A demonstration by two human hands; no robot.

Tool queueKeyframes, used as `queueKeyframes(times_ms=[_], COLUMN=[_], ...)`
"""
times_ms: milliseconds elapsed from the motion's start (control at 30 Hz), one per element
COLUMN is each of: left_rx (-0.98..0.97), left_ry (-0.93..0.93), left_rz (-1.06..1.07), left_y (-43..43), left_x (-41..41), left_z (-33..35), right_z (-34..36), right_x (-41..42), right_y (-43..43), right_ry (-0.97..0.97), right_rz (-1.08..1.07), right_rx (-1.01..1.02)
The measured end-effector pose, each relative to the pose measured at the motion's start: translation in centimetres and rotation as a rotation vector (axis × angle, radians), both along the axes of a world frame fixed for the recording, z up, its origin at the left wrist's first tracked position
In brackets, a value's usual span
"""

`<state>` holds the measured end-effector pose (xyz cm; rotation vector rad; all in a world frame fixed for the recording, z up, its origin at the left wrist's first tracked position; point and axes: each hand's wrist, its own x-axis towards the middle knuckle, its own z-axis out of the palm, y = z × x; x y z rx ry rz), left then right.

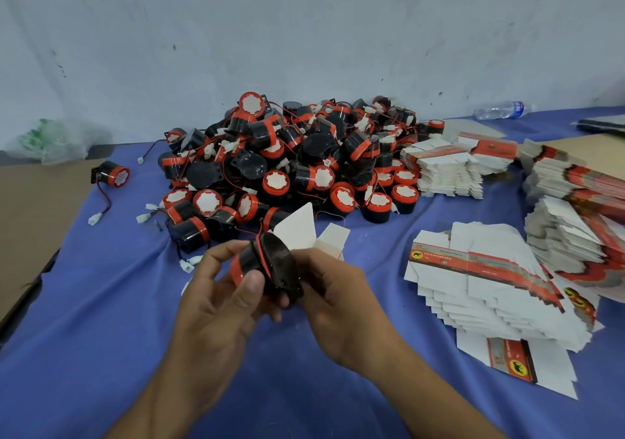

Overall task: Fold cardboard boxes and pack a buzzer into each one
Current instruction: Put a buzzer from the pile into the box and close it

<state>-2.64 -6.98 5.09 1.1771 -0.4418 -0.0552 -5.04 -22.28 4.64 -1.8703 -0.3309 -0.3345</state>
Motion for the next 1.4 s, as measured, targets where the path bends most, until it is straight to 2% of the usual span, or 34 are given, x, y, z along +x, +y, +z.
queueKeyframes(times_ms=[100,200,400,467,533,600,667,733,800,867,933,967,1067,1133,1267,1333,1400], left_rx=[0.2,0.326,0.229,0.251,0.302,0.374,0.431,0.49,0.542,0.615,0.651,0.639,0.579,0.6,0.656,0.71,0.785], left_ry=[-0.079,-0.134,-0.088,-0.059,-0.078,-0.151,-0.2,-0.244,-0.35,-0.494,-0.565,-0.547,-0.441,-0.436,-0.465,-0.478,-0.482], left_rz=[0.142,0.283,0.383,0.42,0.47,0.535,0.554,0.536,0.534,0.519,0.491,0.48,0.454,0.432,0.404,0.378,0.337], left_y=[-0.1,-0.2,-1.3,-1.7,-1.4,-0.5,0.2,0.7,0.8,0.6,0.5,0.6,1.1,1.5,1.7,1.7,1.7], left_x=[-0.2,-0.4,-0.3,-0.2,0.1,0.7,1.3,1.6,1.6,1.5,1.4,1.3,1.6,1.8,1.9,2.0,2.1], left_z=[-0.3,-0.6,-1.1,-1.3,-1.3,-1.2,-1.2,-1.4,-1.4,-1.2,-1.1,-1.0,-0.8,-0.8,-1.0,-1.1,-1.5], right_z=[-0.3,-0.4,-1.2,-1.1,-0.8,-0.1,-0.1,-0.7,-1.3,-1.3,-1.1,-1.0,-1.6,-1.6,0.1,0.6,1.4], right_x=[-0.5,-0.5,0.8,0.9,1.3,2.0,2.6,2.8,2.9,2.9,2.6,2.2,0.6,0.0,-0.4,-0.4,-0.4], right_y=[0.4,0.7,1.7,2.1,1.3,-0.9,-3.9,-5.8,-5.6,-3.8,-1.6,-0.2,2.3,2.2,0.6,-0.6,-1.8], right_ry=[0.109,0.002,-0.189,-0.361,-0.474,-0.328,-0.121,-0.003,0.003,-0.136,-0.236,-0.214,-0.009,0.016,0.287,0.386,0.354], right_rz=[0.073,0.125,-0.195,-0.356,-0.368,-0.27,-0.282,-0.332,-0.314,-0.27,-0.219,-0.173,-0.029,0.008,0.063,0.06,0.071], right_rx=[0.096,-0.066,-0.238,-0.428,-0.531,-0.564,-0.77,-0.966,-1.012,-1.024,-0.931,-0.857,-0.629,-0.41,-0.019,0.076,0.062])
